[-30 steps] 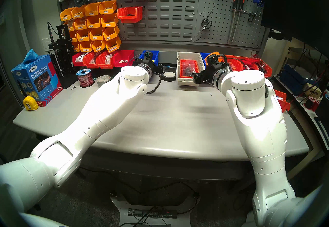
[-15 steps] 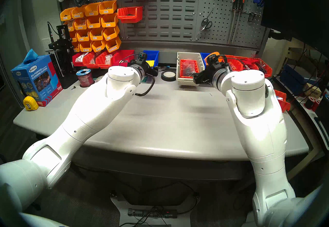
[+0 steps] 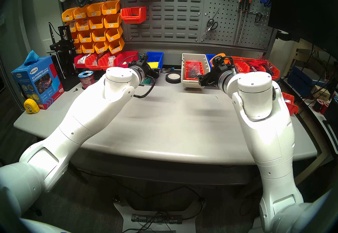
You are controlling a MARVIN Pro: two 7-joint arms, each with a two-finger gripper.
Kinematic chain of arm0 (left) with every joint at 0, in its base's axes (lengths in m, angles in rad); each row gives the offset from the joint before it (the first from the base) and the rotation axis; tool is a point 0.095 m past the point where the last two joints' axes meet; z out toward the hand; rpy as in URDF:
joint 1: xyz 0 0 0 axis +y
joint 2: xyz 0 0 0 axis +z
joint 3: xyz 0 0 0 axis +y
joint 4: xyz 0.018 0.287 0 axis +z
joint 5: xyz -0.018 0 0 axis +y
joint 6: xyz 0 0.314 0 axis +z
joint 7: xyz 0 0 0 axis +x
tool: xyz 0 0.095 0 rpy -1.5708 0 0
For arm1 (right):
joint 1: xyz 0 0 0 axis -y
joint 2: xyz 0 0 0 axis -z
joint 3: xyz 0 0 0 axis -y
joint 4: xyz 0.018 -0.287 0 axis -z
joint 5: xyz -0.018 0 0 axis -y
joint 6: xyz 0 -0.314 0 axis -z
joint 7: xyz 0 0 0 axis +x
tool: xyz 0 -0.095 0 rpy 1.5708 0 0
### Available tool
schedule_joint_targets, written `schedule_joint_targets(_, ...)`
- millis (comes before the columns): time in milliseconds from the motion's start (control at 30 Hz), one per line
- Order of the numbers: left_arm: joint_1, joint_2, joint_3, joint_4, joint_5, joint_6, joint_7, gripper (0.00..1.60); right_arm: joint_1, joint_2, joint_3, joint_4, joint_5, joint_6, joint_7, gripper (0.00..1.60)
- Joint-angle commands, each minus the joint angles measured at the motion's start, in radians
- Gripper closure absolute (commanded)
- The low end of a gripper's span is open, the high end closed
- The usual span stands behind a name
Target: Hang all the unorganized tool boxes onto the wall
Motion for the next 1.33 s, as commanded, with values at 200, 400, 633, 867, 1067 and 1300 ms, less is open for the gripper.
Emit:
schedule_joint_targets(200,-0.023,-0.004,-0.012,-0.003,0.007,-0.014,-0.005,0.00,0.012,-0.002,0.002,-0.010,0.003,-0.002,0.002,0.00)
schedule_joint_targets(400,-0.021,-0.005,-0.014,-0.003,0.009,-0.014,-0.006,0.00,0.012,-0.002,0.002,-0.010,0.003,-0.002,0.002,0.00)
schedule_joint_targets(633,-0.020,-0.007,-0.016,-0.003,0.012,-0.013,-0.008,0.00,0.012,-0.002,0.002,-0.010,0.003,-0.002,0.002,0.00)
schedule_joint_targets(867,-0.019,-0.008,-0.018,-0.003,0.015,-0.012,-0.010,0.00,0.012,-0.002,0.002,-0.010,0.003,-0.002,0.002,0.00)
schedule_joint_targets(1067,-0.018,-0.009,-0.019,-0.003,0.017,-0.012,-0.010,0.00,0.012,-0.002,0.002,-0.010,0.003,-0.002,0.002,0.00)
schedule_joint_targets(1300,-0.018,-0.010,-0.020,-0.003,0.018,-0.011,-0.011,0.00,-0.046,-0.035,-0.014,-0.055,-0.036,0.031,-0.067,0.00)
